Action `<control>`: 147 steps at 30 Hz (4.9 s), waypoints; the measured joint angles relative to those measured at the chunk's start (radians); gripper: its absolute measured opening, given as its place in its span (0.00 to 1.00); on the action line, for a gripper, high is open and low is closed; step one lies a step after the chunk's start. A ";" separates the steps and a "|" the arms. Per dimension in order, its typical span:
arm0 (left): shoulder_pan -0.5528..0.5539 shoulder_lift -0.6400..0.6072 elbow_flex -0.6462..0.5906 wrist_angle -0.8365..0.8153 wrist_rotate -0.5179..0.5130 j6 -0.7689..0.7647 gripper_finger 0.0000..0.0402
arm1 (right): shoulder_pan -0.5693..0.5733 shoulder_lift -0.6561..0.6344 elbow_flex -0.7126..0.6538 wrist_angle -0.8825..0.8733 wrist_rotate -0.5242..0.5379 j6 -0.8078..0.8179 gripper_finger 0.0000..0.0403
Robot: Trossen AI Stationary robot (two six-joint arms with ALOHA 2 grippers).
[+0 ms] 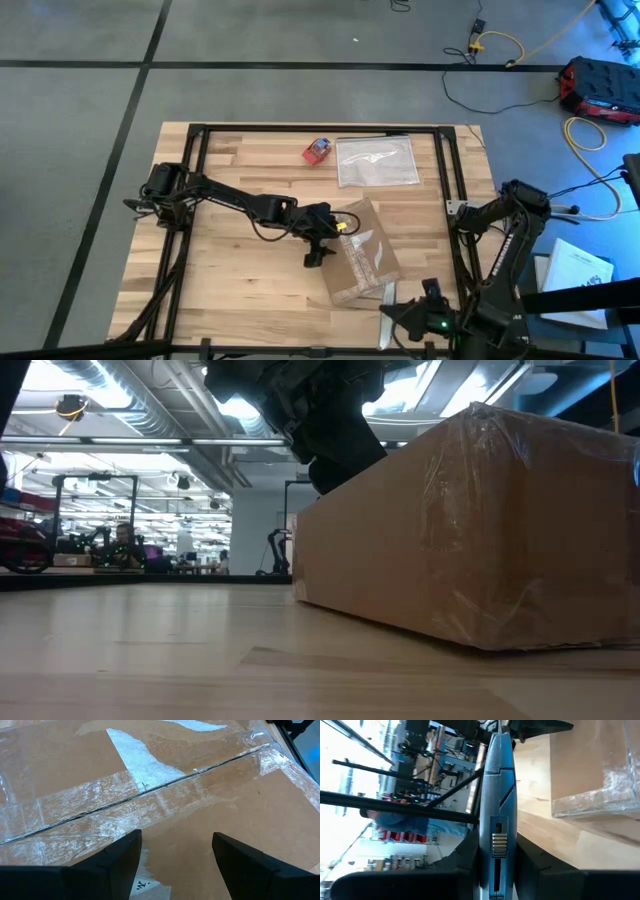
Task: Unpack boxes
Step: Open the box using the silver cutter
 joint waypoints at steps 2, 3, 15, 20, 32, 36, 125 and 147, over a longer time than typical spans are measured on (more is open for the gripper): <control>0.000 0.000 0.000 0.000 0.000 0.000 0.58 | 0.001 0.000 0.000 -0.023 -0.001 0.055 0.15; 0.000 0.000 0.000 0.000 0.000 0.000 0.58 | 0.000 0.000 0.000 -0.047 -0.013 0.100 0.15; 0.000 0.000 0.000 0.000 0.000 0.000 0.58 | 0.036 0.051 -0.075 0.045 -0.091 0.436 0.15; 0.000 0.000 0.000 0.000 0.000 0.000 0.58 | 0.037 0.056 -0.173 0.244 -0.075 0.437 0.15; 0.000 0.000 0.000 0.000 -0.001 0.000 0.58 | 0.036 0.100 -0.225 0.310 -0.027 0.530 0.15; 0.000 0.000 0.000 0.000 -0.001 0.000 0.58 | 0.036 0.121 -0.225 0.317 -0.031 0.598 0.15; 0.000 0.000 0.000 0.000 0.000 0.000 0.58 | -0.023 0.148 -0.224 0.368 -0.099 0.655 0.15; 0.000 0.000 0.000 0.000 0.000 0.000 0.58 | -0.016 0.149 -0.224 0.428 -0.060 0.665 0.15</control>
